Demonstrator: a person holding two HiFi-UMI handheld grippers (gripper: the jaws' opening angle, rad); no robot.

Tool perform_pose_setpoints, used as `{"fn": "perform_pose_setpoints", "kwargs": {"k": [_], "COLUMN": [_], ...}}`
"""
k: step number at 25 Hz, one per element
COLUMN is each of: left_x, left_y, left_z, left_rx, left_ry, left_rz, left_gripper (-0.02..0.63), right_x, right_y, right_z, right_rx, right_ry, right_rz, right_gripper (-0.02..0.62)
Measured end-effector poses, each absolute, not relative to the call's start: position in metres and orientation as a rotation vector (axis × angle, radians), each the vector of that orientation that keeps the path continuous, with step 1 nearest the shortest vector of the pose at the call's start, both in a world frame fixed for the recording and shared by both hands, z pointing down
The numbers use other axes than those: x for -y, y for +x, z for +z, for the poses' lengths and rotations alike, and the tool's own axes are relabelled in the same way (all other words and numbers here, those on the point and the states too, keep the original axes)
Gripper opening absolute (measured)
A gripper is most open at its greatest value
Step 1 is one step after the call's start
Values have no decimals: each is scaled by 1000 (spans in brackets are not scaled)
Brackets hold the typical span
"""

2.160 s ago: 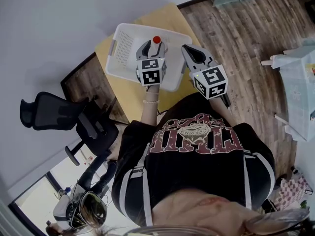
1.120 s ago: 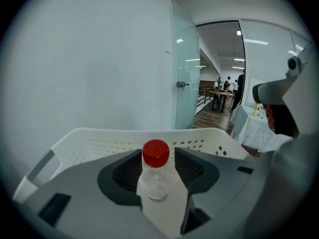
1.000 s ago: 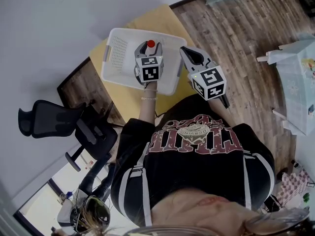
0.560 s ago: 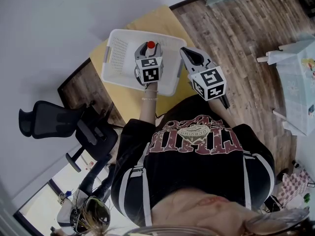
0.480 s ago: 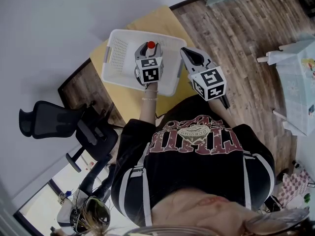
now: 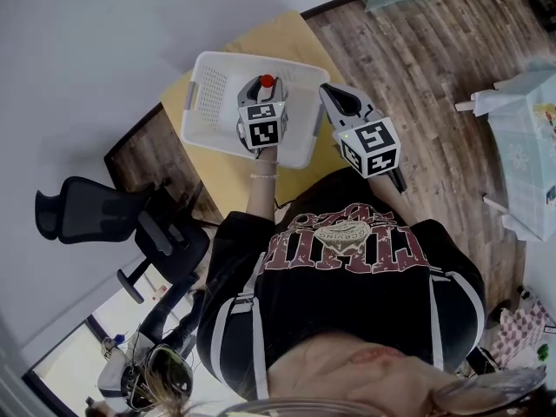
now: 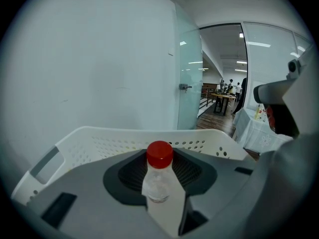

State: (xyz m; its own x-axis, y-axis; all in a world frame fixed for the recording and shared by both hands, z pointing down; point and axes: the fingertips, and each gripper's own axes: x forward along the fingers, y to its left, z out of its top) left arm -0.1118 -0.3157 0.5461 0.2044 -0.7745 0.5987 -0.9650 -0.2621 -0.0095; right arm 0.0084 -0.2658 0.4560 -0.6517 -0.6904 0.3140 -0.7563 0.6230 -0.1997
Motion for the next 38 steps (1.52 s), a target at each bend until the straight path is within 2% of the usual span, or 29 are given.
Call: {"fn": "perform_pose_setpoints", "kwargs": {"k": [38], "left_x": [272], "left_y": [-132], "left_z": [473], "left_rx": [1763], "left_ry": [2123], "left_rz": [596], "left_gripper": [198], "right_x": [234], "right_y": [-18], "right_z": [444], "right_rx": [2751], "right_ry": [1014], "right_rz": [441], "right_gripper": [18]}}
